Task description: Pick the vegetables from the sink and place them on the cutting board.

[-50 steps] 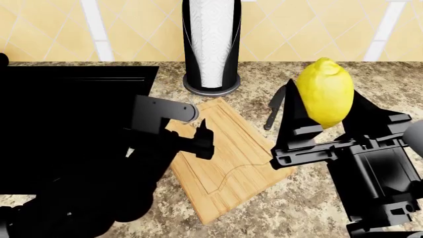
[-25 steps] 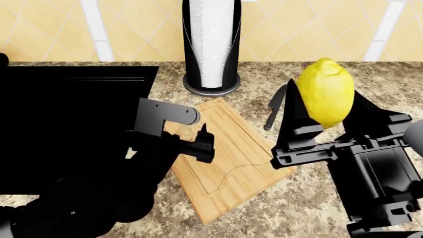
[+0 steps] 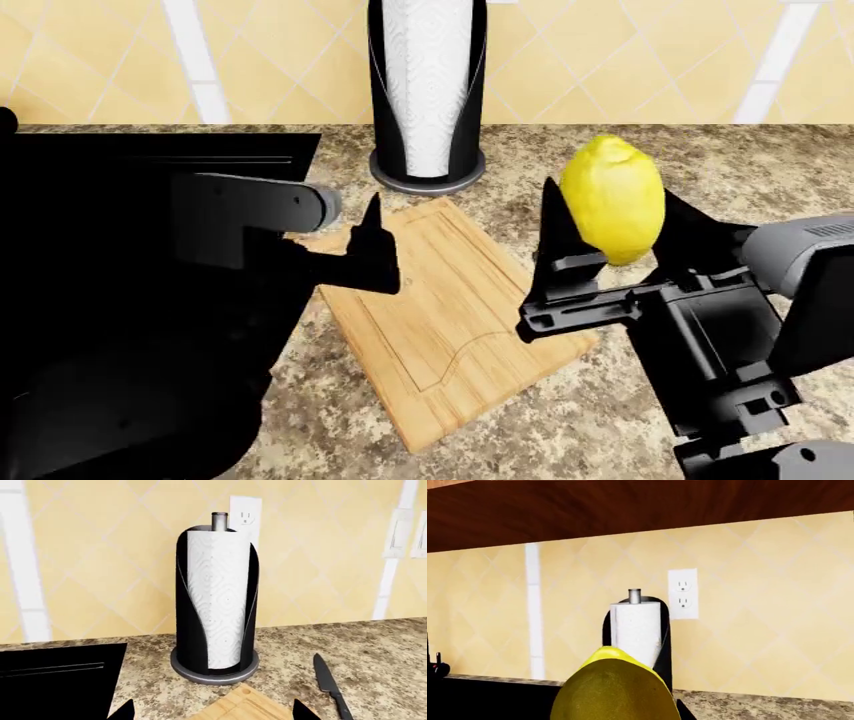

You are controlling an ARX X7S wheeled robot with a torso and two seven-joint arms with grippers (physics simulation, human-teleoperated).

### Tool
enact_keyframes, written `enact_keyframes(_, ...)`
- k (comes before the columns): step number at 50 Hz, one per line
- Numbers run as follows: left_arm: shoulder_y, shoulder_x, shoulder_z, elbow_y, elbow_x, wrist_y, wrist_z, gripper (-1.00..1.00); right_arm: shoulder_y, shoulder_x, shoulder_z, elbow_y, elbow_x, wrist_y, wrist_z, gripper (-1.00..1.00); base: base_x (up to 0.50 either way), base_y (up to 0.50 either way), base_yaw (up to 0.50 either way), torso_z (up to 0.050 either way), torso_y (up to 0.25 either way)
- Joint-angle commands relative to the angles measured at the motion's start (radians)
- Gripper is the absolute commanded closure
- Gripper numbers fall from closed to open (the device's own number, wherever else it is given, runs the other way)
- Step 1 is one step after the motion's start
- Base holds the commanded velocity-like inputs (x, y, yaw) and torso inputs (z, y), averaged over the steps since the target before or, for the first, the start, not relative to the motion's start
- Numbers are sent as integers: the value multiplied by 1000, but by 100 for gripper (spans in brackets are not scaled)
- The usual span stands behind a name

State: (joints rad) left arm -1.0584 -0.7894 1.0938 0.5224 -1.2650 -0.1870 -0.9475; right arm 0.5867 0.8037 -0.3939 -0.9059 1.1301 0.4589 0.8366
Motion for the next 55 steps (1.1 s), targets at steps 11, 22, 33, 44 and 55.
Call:
enact_keyframes(11,181,-251,-103,236,216,264,-74,-100,57,-92,-90,182,83,85,-31,100,0,0,0,0,0)
enact_keyframes(22,185,-241,-100,214,221,259,-70,-100,41,-151,-131,342,34,66,-118,100,0,0,0,0,0)
enact_keyframes(33,185,-244,-105,220,215,258,-75,-100,57,-161,-151,349,61,95,-122,100,0,0,0,0,0)
enact_keyframes(44,184,-244,-107,224,214,252,-81,-100,66,-167,-165,380,104,124,-123,100,0,0,0,0,0)
enact_keyframes(55,185,-240,-107,221,212,246,-81,-100,65,-174,-169,420,138,135,-132,100,0,0,0,0,0)
